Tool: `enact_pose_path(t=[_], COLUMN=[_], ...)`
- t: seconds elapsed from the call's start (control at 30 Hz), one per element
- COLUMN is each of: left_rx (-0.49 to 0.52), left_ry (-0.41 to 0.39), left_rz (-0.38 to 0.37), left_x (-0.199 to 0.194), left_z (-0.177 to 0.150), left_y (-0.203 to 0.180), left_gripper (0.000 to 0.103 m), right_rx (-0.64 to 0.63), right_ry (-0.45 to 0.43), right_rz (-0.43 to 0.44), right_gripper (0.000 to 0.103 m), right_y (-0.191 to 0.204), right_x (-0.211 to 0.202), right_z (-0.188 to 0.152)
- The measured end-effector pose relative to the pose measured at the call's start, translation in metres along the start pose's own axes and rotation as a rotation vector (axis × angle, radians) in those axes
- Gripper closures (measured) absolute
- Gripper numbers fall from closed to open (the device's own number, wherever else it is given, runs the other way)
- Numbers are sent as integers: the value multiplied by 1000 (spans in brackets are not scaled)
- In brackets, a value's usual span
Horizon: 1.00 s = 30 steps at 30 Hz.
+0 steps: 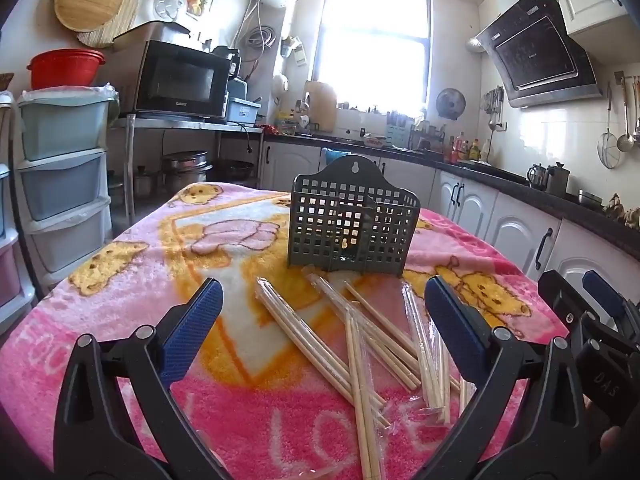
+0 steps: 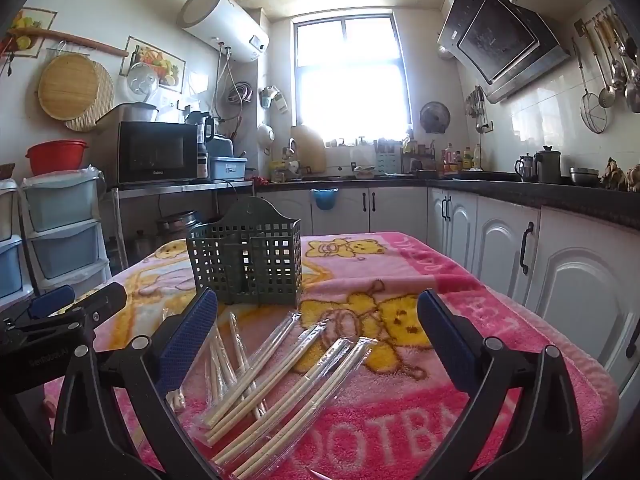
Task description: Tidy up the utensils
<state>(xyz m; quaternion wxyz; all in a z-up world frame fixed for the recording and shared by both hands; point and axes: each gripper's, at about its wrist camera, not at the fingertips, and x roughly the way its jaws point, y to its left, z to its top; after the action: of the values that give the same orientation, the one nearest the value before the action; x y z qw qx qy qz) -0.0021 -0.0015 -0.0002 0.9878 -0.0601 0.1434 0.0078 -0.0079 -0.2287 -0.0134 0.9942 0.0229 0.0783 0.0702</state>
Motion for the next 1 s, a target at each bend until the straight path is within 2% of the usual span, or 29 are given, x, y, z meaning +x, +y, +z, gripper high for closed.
enact_pose_path(t=[1.0], left_rx=[-5], left_ry=[2], left_rz=[-1], left_x=[4], left_z=[-2], left_y=[5], left_gripper=[9], right_rx=[-4], right_ry=[1], right_rz=[2], right_gripper=[6], right_y=[3], right_x=[2], right_z=[-2])
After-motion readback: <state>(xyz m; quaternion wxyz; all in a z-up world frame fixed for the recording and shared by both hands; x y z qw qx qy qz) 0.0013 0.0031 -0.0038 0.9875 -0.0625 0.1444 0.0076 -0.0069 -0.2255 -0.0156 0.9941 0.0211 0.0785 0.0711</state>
